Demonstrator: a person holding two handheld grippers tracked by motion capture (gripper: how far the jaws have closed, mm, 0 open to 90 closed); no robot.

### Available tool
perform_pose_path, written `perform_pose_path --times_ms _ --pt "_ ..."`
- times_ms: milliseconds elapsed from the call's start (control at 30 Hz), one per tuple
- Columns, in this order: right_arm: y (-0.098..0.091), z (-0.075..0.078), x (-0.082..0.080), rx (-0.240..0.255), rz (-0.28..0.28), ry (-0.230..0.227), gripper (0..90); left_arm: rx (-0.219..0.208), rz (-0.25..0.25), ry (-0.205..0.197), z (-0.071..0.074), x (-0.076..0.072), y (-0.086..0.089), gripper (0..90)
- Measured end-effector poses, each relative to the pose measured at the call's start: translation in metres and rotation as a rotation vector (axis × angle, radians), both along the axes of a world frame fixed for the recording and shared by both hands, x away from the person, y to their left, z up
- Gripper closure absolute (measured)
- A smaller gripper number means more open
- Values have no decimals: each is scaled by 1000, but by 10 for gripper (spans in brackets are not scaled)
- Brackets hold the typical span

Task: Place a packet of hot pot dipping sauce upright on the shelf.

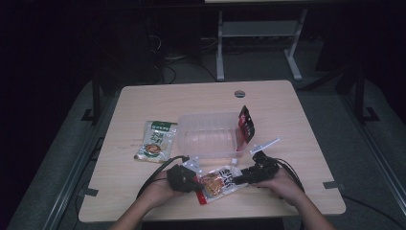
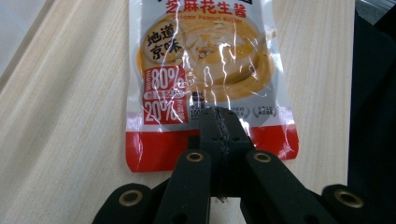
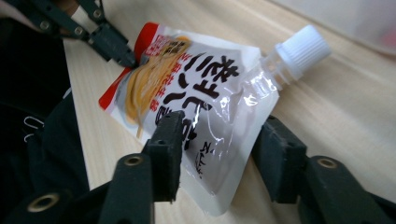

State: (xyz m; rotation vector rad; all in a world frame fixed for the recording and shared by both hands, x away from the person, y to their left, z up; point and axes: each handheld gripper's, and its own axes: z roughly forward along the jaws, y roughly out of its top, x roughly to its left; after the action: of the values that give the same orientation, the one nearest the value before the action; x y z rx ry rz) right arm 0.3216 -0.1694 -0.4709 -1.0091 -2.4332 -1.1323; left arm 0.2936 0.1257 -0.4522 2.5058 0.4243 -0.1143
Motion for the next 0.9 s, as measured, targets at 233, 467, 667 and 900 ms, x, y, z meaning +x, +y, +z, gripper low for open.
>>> perform_pose_path --times_ms 233,467,667,900 --pt "2 2 2 14 1 -15 735 -1 -3 -1 0 0 0 900" --pt "0 2 4 38 1 -10 744 0 -11 -4 0 0 0 900" --pt "1 2 11 22 -37 -33 722 11 -20 -12 1 0 -1 900" --pt "4 -1 13 18 -31 -27 805 8 -24 -8 1 1 0 900"
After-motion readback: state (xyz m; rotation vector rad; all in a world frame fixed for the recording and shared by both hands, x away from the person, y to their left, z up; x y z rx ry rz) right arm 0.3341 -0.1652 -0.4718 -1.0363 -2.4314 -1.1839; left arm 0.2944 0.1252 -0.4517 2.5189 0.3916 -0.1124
